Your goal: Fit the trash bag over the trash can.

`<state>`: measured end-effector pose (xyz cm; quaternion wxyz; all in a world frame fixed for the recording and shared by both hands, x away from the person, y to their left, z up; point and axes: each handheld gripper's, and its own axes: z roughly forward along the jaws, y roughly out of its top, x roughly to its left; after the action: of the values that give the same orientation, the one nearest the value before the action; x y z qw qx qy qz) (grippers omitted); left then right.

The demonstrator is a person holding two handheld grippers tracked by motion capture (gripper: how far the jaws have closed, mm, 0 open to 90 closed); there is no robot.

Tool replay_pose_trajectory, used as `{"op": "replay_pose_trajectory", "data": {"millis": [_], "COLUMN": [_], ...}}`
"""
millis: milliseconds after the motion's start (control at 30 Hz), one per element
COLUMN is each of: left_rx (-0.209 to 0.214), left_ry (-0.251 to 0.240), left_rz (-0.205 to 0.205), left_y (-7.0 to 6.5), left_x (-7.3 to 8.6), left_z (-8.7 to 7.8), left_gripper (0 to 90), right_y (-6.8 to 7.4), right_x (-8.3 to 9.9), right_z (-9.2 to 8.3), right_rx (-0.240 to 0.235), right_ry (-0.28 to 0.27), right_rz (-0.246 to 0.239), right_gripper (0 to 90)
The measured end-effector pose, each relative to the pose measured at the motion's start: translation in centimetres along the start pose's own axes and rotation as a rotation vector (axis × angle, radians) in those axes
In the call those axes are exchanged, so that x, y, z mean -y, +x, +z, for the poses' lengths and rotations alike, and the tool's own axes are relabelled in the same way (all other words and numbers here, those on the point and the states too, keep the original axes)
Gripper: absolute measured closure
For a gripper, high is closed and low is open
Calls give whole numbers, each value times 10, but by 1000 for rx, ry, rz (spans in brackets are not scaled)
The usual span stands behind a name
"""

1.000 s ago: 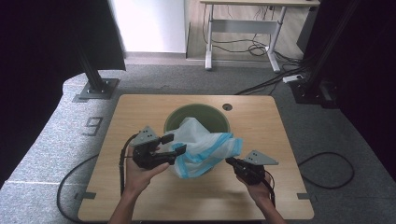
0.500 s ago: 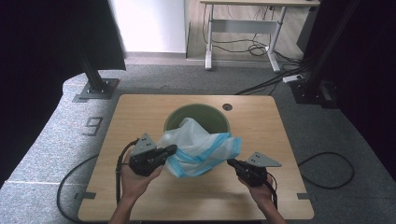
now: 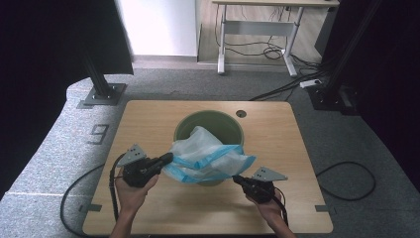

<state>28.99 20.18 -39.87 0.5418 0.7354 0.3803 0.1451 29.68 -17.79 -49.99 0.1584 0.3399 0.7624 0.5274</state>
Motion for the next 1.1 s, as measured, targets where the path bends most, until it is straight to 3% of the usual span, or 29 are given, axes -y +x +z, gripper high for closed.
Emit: {"op": "replay_pose_trajectory", "data": {"millis": [67, 133, 167, 367, 500, 633, 767, 900, 1100], "left_rx": [9, 12, 15, 16, 17, 21, 27, 32, 36], "left_ry": [-2, -4, -2, 4, 12, 16, 8, 3, -1], "left_rz": [-4, 0, 3, 5, 10, 15, 18, 22, 20], "left_y": [1, 1, 0, 0, -1, -3, -4, -6, -7], "left_x": [1, 1, 0, -1, -3, -4, -6, -7, -8], "left_z": [-1, -1, -1, 3, 5, 7, 6, 5, 3], "left_gripper": [896, 896, 896, 895, 895, 895, 895, 895, 895], "right_y": [-1, -5, -7, -41, -62, -69, -61, -41, -24], "right_x": [0, -1, -2, -17, -43, -70, -88, -88, -79], "right_z": [-3, -10, -14, -51, -64, -61, -55, -52, -42], "right_rx": [20, 53, 62, 155, 193, 147, 80, 17, -49], "right_ry": [-11, -41, -52, -144, -203, -236, -246, -227, -180], "right_rz": [-5, 5, 13, 67, 51, 24, -6, -53, -63], "right_gripper": [874, 750, 733, 670, 651, 631, 615, 605, 557]}}
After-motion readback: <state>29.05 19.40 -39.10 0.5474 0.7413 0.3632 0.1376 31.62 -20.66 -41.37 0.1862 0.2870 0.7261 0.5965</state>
